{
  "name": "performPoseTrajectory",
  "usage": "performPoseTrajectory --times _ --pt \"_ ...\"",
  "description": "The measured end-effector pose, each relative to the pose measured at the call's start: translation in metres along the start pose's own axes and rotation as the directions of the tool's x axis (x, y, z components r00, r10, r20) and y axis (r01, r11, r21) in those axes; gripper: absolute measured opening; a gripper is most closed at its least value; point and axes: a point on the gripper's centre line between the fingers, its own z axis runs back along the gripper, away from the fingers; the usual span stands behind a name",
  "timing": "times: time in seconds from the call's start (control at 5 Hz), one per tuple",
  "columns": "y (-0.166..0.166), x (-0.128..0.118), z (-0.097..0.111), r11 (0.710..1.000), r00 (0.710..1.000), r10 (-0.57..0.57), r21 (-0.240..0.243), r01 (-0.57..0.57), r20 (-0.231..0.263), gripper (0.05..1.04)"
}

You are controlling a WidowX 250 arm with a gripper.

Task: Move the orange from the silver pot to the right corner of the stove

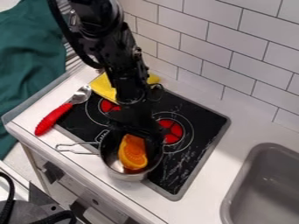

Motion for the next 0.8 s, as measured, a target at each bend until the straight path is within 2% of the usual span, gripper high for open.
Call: performPoseTrajectory --times 0.2,0.4,0.6,0.8 --pt "0.002 0.0 0.001 1.0 1.0 -0.03 -0.01 0.03 -0.007 0.831" --pt "0.0 0.008 0.026 0.999 0.999 -0.033 0.023 0.032 0.032 0.831" --pt "-0.013 0.025 0.06 0.996 0.994 -0.063 0.076 0.057 0.09 0.831" --pt "-0.031 0.047 0.076 0.991 0.988 -0.098 0.102 0.086 0.119 0.831"
